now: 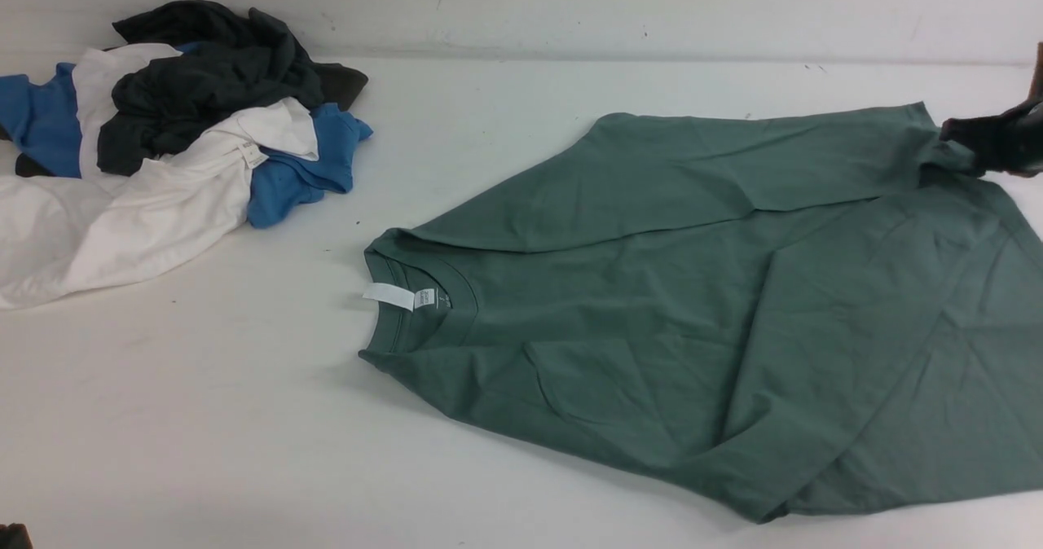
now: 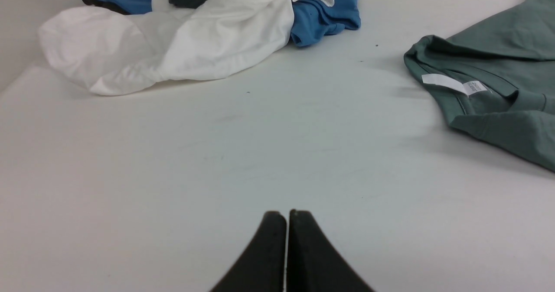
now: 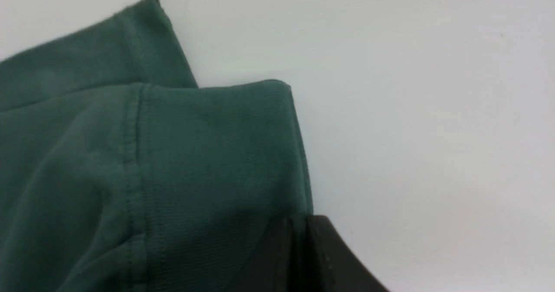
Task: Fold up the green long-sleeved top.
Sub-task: Hold the cuff with your right arm as far away from the cuff, then drag and drop the cuff with your right arm onto the cuff closest to your right arm, then use both arms simultaneously to clamp the lower edge of the clothing fabric
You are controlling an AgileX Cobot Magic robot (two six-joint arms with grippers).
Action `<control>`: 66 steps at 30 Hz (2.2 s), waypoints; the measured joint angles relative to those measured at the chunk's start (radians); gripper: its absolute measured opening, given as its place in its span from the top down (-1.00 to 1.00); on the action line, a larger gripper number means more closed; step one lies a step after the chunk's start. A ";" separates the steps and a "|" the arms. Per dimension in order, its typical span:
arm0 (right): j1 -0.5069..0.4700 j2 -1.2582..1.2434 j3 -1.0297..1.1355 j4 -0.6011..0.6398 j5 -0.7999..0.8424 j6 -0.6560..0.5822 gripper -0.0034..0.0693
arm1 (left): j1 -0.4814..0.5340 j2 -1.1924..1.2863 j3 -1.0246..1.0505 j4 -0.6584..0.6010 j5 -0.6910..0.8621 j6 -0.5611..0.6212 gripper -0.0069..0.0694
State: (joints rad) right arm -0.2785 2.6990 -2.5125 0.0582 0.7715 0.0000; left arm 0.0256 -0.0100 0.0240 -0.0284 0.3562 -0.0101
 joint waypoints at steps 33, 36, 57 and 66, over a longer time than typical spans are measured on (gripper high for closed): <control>0.009 -0.700 0.906 -0.080 0.476 0.138 0.70 | 0.001 0.000 0.000 0.000 0.000 0.000 0.83; 0.009 -0.660 0.941 -0.114 0.465 0.132 0.37 | 0.001 0.000 0.000 0.000 0.000 0.000 0.83; 0.006 -1.067 1.153 0.062 0.455 0.022 -0.12 | 0.001 0.000 0.003 -0.813 -0.106 -0.322 0.83; 0.006 -1.380 1.431 0.144 0.466 0.008 0.29 | 0.001 0.148 -0.265 -0.915 0.076 0.001 0.83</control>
State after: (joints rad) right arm -0.2726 1.3194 -1.0816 0.2021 1.2377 0.0082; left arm 0.0268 0.1382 -0.2411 -0.9432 0.4324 -0.0086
